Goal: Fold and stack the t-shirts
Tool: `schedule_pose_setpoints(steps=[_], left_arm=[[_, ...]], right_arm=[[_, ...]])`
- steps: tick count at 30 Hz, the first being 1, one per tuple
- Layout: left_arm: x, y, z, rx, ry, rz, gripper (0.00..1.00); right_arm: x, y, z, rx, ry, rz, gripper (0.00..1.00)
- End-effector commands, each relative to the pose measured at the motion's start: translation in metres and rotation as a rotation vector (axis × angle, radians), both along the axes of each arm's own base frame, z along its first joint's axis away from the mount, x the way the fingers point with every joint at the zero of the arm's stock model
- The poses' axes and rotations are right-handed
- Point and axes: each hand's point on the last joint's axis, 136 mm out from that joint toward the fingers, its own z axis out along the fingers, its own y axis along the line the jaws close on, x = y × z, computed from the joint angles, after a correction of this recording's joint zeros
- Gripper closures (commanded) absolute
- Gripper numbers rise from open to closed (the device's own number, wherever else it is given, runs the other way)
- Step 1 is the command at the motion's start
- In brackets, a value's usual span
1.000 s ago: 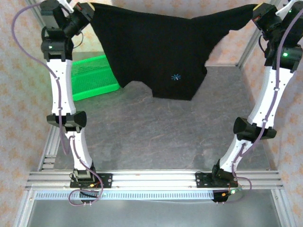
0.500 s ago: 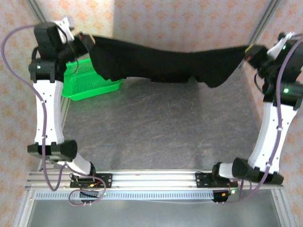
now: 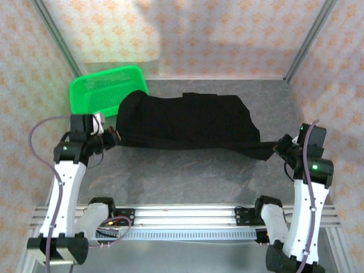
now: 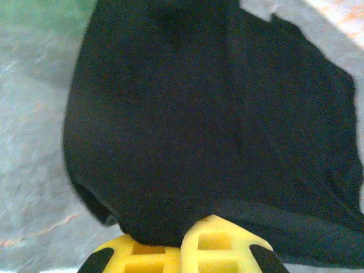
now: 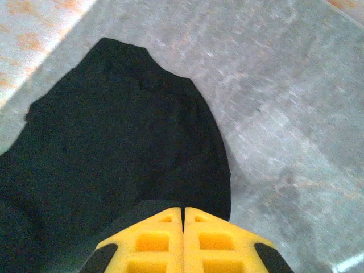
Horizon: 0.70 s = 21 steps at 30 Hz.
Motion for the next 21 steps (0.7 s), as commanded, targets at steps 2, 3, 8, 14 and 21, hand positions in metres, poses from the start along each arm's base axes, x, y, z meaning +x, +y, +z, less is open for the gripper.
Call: schedule_pose_setpoints(steps=[2,3,8,14,21], left_arm=[[-0.045,0.025,-0.038,0.077,0.136,0.164,1.0],[-0.052,0.027,-0.045,0.076,0.16,0.196,1.0],[-0.073,0.043,-0.051,0.131,0.249,0.325,1.0],[-0.098,0.044,-0.073,0.1,0.365,0.41,1.0],[-0.093,0.057,-0.08,0.147,0.346,0.472,1.0]], right_arm=[[-0.033,-0.007,-0.029,-0.046,0.131,-0.048,1.0],[-0.037,-0.006,-0.033,-0.042,0.147,-0.049,1.0],[-0.056,-0.002,-0.047,-0.013,0.199,-0.076,1.0],[-0.067,0.0,-0.056,0.0,0.225,-0.094,1.0],[-0.027,0.008,-0.054,0.065,0.145,-0.026,1.0]])
